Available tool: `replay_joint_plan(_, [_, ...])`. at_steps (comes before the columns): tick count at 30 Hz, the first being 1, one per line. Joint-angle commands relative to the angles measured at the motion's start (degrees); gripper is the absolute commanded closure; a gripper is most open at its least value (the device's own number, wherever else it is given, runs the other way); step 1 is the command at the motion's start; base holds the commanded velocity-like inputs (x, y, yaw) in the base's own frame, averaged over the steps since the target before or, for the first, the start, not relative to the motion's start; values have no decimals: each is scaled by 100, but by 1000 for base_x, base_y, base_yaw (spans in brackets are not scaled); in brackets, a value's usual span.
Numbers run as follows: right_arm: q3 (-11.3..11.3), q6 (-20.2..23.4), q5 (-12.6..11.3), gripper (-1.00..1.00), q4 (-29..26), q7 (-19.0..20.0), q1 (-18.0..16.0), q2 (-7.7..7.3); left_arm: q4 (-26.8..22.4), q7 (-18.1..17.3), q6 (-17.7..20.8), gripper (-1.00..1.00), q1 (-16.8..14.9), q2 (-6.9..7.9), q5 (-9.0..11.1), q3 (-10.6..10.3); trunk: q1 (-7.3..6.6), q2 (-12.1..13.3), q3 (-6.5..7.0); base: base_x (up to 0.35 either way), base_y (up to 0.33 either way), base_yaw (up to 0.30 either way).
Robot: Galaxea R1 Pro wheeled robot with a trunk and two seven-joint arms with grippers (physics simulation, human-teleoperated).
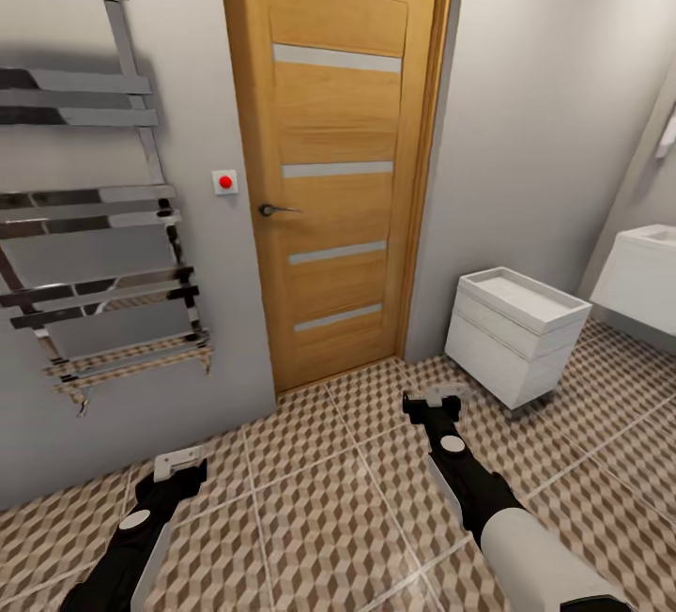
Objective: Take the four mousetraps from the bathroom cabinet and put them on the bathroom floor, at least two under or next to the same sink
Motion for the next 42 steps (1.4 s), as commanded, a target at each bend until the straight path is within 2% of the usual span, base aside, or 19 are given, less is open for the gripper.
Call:
replay_joint_plan(1, [21, -1, 42, -100, 6, -46, -5, 0, -10, 17, 32, -100, -3, 1, 3, -4, 0, -3, -6, 0, 10, 288])
replay_joint_plan(26, [21, -1, 42, -100, 90, -46, -5, 2, -4, 19, 32, -100, -1, -1, 3, -4, 0, -3, -6, 0, 1, 288])
replay_joint_plan(32, [21, -1, 42, -100, 91, -46, -5, 0, -1, 30, 32, -100, -3, -135, 0, -4, 0, -3, -6, 0, 0, 288])
replay_joint_plan(42, [21, -1, 42, -100, 89, -46, -5, -6, 7, 35, 32, -100, -5, -165, -4, -4, 0, -3, -6, 0, 0, 288])
